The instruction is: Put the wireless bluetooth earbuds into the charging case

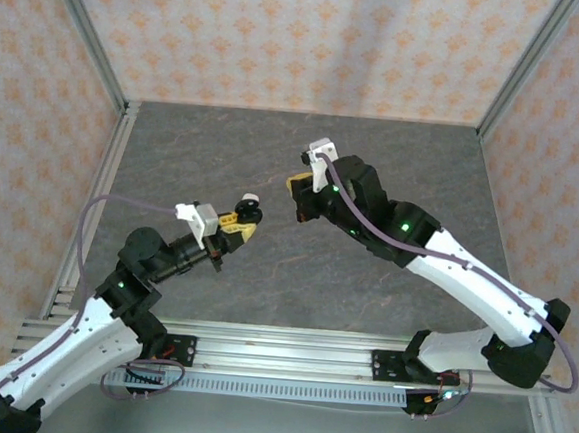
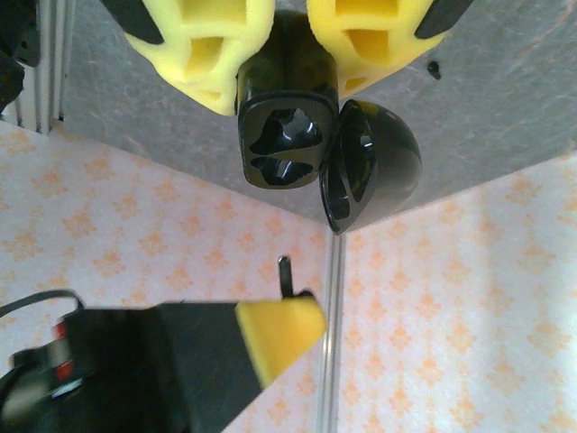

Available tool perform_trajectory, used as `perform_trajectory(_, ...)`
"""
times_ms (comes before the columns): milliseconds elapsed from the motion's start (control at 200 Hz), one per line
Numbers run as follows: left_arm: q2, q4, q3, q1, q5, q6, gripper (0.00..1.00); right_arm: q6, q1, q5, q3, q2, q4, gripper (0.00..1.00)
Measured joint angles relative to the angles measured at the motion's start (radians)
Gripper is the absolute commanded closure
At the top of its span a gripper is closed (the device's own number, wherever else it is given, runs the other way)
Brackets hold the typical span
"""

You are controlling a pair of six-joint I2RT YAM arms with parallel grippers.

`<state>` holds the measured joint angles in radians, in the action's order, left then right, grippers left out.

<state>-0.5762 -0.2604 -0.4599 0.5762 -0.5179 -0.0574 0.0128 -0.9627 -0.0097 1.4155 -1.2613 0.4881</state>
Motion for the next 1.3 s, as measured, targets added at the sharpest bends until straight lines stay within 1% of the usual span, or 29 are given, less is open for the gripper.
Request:
perform_trajectory(190, -0.101, -0.023, -0.061, 0.0, -0.06, -0.007, 1.0, -0.1, -0.077, -0.035, 0.0, 0.025, -0.03, 0.96)
perform_trajectory(430, -0.134, -0.054, -0.086, 0.0, -0.103, -0.025, 1.0, -0.183, -0.13, -0.073, 0.0, 0.026, -0.056, 0.97)
perform_trajectory(891, -0.141, -0.067, -0.088, 0.0, -0.133, -0.048, 1.0, -0.25, -0.136, -0.096, -0.006, -0.011, -0.093, 0.96)
perform_trajectory(1301, -0.141, -0.066, -0.088, -0.001, -0.13, -0.05, 1.0, -0.261, -0.136, -0.097, -0.006, -0.022, -0.092, 0.96)
